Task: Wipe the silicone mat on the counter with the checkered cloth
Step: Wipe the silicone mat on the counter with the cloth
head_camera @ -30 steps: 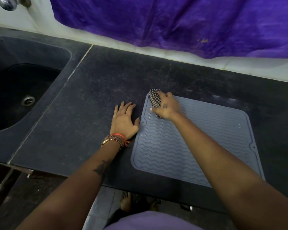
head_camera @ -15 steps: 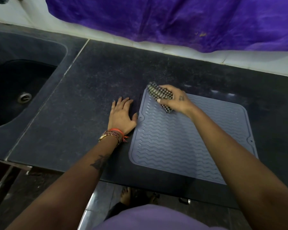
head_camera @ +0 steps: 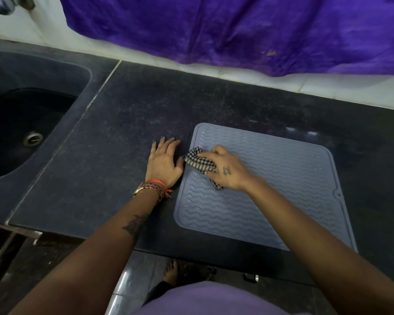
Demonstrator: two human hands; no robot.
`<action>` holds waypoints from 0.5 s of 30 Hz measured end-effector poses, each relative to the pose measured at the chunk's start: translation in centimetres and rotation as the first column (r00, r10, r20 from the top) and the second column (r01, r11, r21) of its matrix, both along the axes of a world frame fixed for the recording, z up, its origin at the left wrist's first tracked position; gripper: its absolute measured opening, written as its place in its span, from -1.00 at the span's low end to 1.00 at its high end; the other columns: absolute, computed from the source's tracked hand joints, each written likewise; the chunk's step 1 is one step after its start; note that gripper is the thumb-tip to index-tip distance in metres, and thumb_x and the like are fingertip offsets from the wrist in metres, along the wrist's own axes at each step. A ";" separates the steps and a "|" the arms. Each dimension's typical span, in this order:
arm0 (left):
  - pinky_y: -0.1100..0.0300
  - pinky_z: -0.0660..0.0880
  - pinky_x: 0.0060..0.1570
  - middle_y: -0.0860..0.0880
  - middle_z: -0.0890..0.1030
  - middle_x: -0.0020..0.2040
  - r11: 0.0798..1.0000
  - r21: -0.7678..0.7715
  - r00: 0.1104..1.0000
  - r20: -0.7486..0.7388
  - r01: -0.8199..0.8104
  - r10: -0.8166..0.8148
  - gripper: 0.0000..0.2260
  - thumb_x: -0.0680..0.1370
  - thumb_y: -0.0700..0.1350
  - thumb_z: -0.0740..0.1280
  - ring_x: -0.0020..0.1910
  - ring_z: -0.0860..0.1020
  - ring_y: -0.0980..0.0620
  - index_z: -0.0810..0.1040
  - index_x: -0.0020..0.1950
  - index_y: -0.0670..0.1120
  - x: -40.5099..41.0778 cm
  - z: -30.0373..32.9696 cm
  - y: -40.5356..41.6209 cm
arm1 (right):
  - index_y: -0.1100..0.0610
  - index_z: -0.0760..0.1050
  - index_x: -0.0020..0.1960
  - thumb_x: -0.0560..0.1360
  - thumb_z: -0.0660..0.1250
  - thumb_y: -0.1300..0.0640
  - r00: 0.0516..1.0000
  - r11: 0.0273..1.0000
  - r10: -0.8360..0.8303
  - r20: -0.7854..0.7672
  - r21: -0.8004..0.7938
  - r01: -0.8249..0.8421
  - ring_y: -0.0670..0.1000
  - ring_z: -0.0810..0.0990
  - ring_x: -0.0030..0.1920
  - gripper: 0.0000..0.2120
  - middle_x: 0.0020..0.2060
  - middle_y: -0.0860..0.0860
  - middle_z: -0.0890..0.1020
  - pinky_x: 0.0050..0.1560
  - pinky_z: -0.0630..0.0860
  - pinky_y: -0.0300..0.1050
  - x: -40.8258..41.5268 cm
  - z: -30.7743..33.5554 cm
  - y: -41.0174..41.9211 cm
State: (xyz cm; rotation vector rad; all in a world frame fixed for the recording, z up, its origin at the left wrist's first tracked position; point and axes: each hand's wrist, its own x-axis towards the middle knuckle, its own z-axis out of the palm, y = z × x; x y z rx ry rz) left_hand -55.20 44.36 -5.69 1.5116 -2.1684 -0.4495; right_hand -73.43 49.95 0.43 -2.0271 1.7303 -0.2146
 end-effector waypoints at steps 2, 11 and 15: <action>0.00 -0.09 0.50 -0.11 0.34 0.45 1.000 0.000 1.000 -0.007 -0.003 0.003 -0.54 0.52 -0.06 0.24 0.49 0.14 -0.12 0.32 0.40 -0.10 0.0 0.0 0.0 | -0.05 0.37 0.36 0.44 0.36 0.12 0.996 0.995 0.041 0.085 0.082 -0.048 -0.04 0.39 0.11 -0.50 0.14 0.01 0.40 0.08 0.30 -0.24 -1.2 0.6 0.8; 0.00 -0.08 0.51 -0.10 0.36 0.43 1.000 0.009 0.999 -0.040 -0.014 0.014 -0.56 0.52 -0.04 0.24 0.49 0.16 -0.12 0.33 0.39 -0.09 0.1 -0.1 -0.1 | 0.04 0.30 0.41 0.50 0.32 0.12 0.951 0.963 -0.267 0.156 0.000 0.271 0.11 0.43 0.26 -0.50 0.28 0.11 0.43 0.26 0.35 -0.06 -1.2 -1.0 0.2; -0.01 -0.06 0.50 -0.12 0.40 0.41 1.000 0.005 0.998 -0.070 -0.008 0.008 -0.60 0.55 -0.07 0.21 0.48 0.18 -0.14 0.35 0.38 -0.09 0.2 -0.1 -0.1 | 0.04 0.27 0.43 0.49 0.29 0.13 0.991 0.988 -0.126 0.034 -0.083 0.129 0.10 0.43 0.22 -0.47 0.26 0.08 0.42 0.19 0.36 -0.12 0.2 -1.5 1.4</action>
